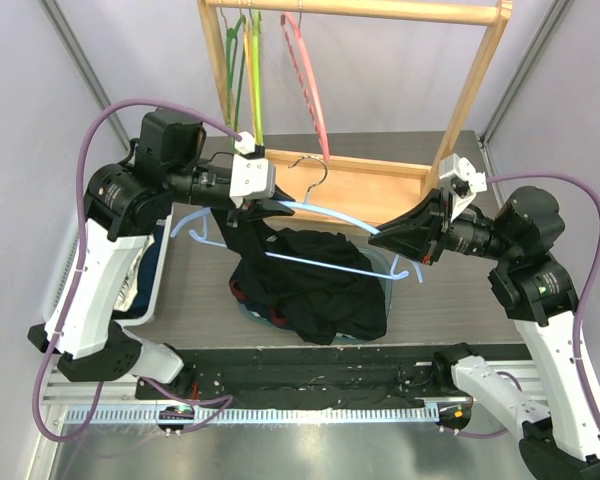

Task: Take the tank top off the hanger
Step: Remove the tank top from the hanger, then place the hanger at the clothesline.

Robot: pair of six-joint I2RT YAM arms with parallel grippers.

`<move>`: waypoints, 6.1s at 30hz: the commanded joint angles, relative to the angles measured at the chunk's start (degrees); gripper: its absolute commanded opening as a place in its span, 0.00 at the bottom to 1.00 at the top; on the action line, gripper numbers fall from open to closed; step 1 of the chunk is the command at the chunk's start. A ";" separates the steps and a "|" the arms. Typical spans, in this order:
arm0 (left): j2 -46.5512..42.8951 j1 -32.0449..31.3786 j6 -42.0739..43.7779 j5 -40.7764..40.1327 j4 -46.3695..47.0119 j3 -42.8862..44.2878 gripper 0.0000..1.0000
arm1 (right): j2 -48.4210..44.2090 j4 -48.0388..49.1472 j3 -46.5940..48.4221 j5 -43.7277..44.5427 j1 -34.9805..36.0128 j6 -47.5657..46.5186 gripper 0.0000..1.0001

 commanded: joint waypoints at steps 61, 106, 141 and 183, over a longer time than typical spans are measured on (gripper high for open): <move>-17.44 6.93 -25.21 -23.02 23.91 -22.57 0.00 | -6.64 -6.88 2.21 19.49 0.19 -6.66 0.01; -11.46 -10.10 -20.39 -13.15 15.91 -30.69 0.00 | 6.27 -12.87 17.06 65.90 0.10 -6.66 0.01; 16.03 -16.62 -23.79 -53.87 35.51 -66.86 0.49 | 29.31 -15.93 45.10 66.60 0.19 -8.68 0.01; 1.03 -21.80 -14.92 -53.26 13.90 -55.99 1.00 | 34.85 -14.18 56.09 61.68 0.19 -7.36 0.01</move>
